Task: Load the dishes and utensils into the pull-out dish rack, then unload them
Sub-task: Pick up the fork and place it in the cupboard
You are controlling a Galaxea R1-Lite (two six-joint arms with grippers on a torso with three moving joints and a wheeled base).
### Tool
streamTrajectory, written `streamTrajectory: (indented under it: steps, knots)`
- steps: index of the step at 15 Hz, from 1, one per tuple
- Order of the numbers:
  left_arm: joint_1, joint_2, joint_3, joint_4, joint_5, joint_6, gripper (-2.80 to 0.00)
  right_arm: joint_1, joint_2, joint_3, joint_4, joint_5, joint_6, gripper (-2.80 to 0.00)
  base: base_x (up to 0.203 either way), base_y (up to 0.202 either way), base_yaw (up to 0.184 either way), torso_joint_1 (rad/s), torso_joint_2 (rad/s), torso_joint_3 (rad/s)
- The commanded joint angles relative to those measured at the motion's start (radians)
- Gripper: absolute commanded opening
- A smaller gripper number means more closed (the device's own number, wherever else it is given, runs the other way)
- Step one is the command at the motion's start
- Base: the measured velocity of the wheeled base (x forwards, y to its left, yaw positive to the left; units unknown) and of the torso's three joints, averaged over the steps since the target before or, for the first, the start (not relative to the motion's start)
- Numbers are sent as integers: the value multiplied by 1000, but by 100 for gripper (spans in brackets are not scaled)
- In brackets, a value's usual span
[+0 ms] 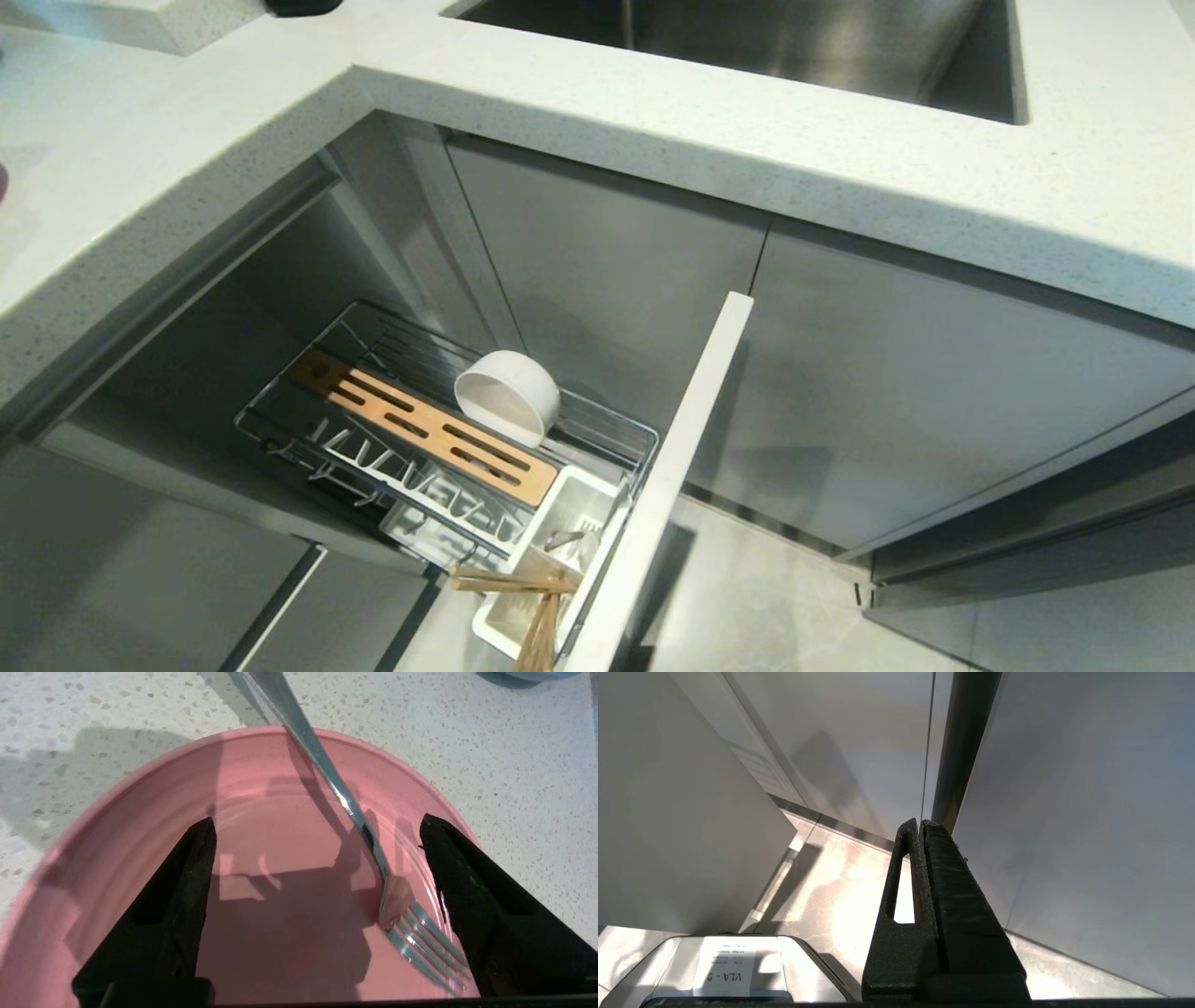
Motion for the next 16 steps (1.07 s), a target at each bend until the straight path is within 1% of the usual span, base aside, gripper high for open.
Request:
streamTrajectory:
  steps: [1, 4, 7, 11, 13, 16]
  knots:
    - [-7, 13, 1, 1, 10, -5, 0, 0, 0, 2, 0, 0, 0, -280, 0, 0, 0, 0, 0, 0]
    - [-30, 21, 2, 3, 55, -5, 0, 0, 0, 2, 0, 0, 0, -280, 0, 0, 0, 0, 0, 0]
    - [-30, 18, 2, 6, 78, -3, 0, 0, 0, 2, 0, 0, 0, -280, 0, 0, 0, 0, 0, 0]
    - [-30, 15, 4, 22, 85, -5, 0, 0, 0, 2, 0, 0, 0, -280, 0, 0, 0, 0, 0, 0]
    - [-30, 11, 2, 16, 104, -3, 0, 0, 0, 2, 0, 0, 0, -280, 0, 0, 0, 0, 0, 0]
    - [-30, 1, 4, 19, 117, -5, 0, 0, 0, 2, 0, 0, 0, -280, 0, 0, 0, 0, 0, 0]
